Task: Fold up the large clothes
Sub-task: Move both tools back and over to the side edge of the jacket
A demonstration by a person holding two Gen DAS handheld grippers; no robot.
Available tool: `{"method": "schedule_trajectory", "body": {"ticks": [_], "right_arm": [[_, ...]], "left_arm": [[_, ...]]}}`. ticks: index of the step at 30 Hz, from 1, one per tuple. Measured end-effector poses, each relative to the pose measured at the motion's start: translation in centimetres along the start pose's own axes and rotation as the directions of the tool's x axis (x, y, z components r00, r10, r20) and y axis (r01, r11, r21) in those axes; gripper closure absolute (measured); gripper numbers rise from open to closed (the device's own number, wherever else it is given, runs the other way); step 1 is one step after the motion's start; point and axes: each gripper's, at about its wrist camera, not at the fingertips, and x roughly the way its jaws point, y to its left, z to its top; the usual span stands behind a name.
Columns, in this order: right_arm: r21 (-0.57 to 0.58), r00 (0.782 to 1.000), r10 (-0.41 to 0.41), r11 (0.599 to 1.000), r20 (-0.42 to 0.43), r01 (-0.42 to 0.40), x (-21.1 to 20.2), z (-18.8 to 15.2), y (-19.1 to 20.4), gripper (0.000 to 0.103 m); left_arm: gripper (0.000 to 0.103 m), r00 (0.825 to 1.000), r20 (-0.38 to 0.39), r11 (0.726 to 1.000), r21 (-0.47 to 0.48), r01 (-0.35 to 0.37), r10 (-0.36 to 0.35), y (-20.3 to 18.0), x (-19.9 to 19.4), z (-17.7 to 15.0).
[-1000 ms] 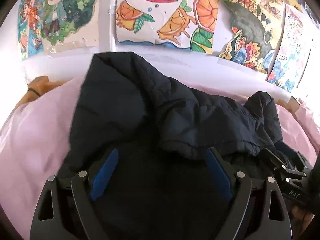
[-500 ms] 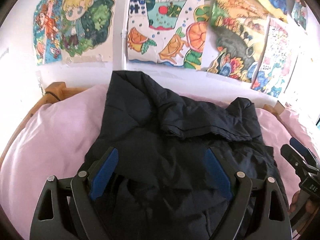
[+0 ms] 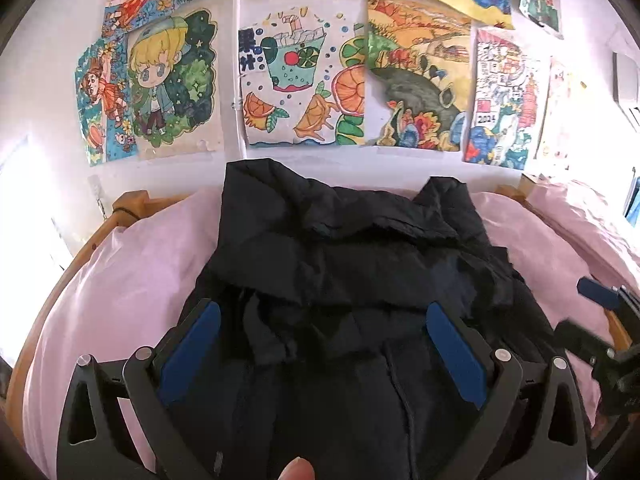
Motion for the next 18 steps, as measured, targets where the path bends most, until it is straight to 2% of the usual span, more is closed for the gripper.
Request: {"method": "schedule_trajectory", "body": {"ticks": [3,6,9,13,18], "right_arm": [[-0.026,0.999,-0.004,1.0,-0.038,0.003,-1.7,-1.5,0.8,0.0],[-0.057,0.997,-0.011,0.998,-0.083,0.006,-3.2,-3.1,1.6,0.0],[-0.085,0.99,-0.022,0.996,-0.137,0.011,-5.0,-5.0,2.5,0.0],[-0.129,0.982,-0.031,0.992,-0.188,0.007,-7.3,-7.6,3.6,0.0],[-0.152,0.978,-0.054,0.988,-0.203,0.023,-9.4,-9.7,4.4,0.0]], "left_arm": [[0.002,0.999,-0.019,1.0,0.0,0.029,-0.029,-0.4,-1.6,-1.2],[0.002,0.992,-0.086,0.996,0.015,0.092,-0.091,-1.0,-2.6,-2.4],[0.002,0.987,-0.125,0.994,0.045,0.103,-0.097,-1.6,-4.0,-4.2],[0.002,0.982,-0.14,0.989,0.054,0.138,-0.129,-1.7,-6.1,-6.6],[0.002,0.982,-0.127,0.989,0.027,0.147,-0.143,-1.1,-8.1,-8.3]]}}
